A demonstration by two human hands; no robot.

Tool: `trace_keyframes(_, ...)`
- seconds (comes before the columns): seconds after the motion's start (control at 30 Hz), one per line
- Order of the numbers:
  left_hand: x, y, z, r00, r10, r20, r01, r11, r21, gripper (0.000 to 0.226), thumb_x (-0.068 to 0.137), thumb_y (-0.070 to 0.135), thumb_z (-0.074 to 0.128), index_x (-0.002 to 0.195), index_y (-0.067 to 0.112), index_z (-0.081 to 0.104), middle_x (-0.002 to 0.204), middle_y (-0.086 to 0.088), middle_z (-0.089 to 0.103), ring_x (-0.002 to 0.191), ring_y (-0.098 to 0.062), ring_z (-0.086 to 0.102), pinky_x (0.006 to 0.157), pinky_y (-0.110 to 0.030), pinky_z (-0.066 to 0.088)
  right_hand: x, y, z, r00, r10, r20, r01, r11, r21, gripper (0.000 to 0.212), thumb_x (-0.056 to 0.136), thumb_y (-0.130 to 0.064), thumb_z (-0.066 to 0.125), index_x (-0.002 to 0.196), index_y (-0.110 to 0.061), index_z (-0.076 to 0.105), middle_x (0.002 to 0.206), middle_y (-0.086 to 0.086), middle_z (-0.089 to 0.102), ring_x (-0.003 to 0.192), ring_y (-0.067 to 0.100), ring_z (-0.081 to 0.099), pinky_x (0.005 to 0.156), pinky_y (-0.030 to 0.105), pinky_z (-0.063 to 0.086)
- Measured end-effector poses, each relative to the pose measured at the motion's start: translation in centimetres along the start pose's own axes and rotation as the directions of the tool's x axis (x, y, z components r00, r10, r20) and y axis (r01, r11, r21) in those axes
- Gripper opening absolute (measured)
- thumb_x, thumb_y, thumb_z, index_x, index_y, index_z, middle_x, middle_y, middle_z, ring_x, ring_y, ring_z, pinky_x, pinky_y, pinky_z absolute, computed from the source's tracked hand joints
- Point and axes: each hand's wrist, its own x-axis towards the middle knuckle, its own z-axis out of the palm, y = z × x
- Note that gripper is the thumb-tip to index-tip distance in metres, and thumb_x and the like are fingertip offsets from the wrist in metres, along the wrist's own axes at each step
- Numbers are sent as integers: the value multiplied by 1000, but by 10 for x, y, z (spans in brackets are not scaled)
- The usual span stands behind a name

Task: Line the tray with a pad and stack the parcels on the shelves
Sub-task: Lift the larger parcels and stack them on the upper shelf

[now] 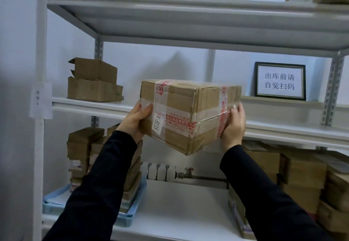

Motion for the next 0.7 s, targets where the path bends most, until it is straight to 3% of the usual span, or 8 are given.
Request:
trace_keyframes(0.03,3,0,0,1000,22,-4,-22,999,-30,100,47,47,88,129,8,46,98,-3,72,88,-20,70,78,-37,58,3,-3,4,1000,-25,12,25,999,-33,51,101,-36,35,149,-21,27,139,3,42,124,11,46,102,22,37)
trace_keyframes(0.07,5,0,1,999,44,-9,-44,997,-58,98,48,45,89,128,7,47,99,-3,72,90,-20,69,81,-38,58,5,-7,9,999,-37,9,38,997,-69,51,102,-38,32,151,-27,21,148,4,29,133,15,35,104,26,29)
trace_keyframes(0.13,9,0,2,996,83,-25,-85,991,-99,90,48,43,90,123,11,51,101,-3,72,92,-20,69,85,-40,56,9,-17,19,999,-43,-24,41,995,-86,51,102,-41,30,151,-33,16,153,5,16,137,21,27,100,30,27)
trace_keyframes(0.23,15,2,5,990,135,-44,-139,983,-121,84,48,44,90,119,17,55,105,-2,71,96,-21,67,88,-44,52,11,-25,29,996,-88,-32,87,996,-8,56,99,-45,37,148,-26,18,152,9,15,139,26,27,107,34,30)
trace_keyframes(0.33,21,7,7,980,189,-54,-195,973,-123,73,49,44,89,113,24,59,105,0,71,96,-20,67,89,-47,50,9,-23,33,988,-136,76,134,990,39,75,84,-67,40,148,-33,19,157,3,12,144,23,21,115,52,26)
trace_keyframes(0.47,32,11,16,958,267,-107,-276,957,-86,37,77,27,69,111,25,57,101,5,72,96,-15,67,88,-38,55,13,-14,43,955,-198,221,191,980,53,76,80,-72,36,148,-43,17,161,-6,6,148,16,8,118,53,17)
trace_keyframes(0.57,43,13,22,943,302,-138,-309,951,-30,30,80,19,53,110,23,54,97,9,72,93,-11,68,77,-28,56,23,-13,50,932,-169,321,142,984,104,80,79,-74,37,149,-42,16,160,-8,12,147,15,13,118,50,22)
trace_keyframes(0.7,66,19,30,926,337,-169,-332,941,62,25,86,24,59,110,27,54,98,9,70,92,-9,67,73,-26,55,50,-17,57,921,-151,359,127,988,91,75,86,-68,37,150,-34,19,155,-1,28,141,18,32,112,49,34)
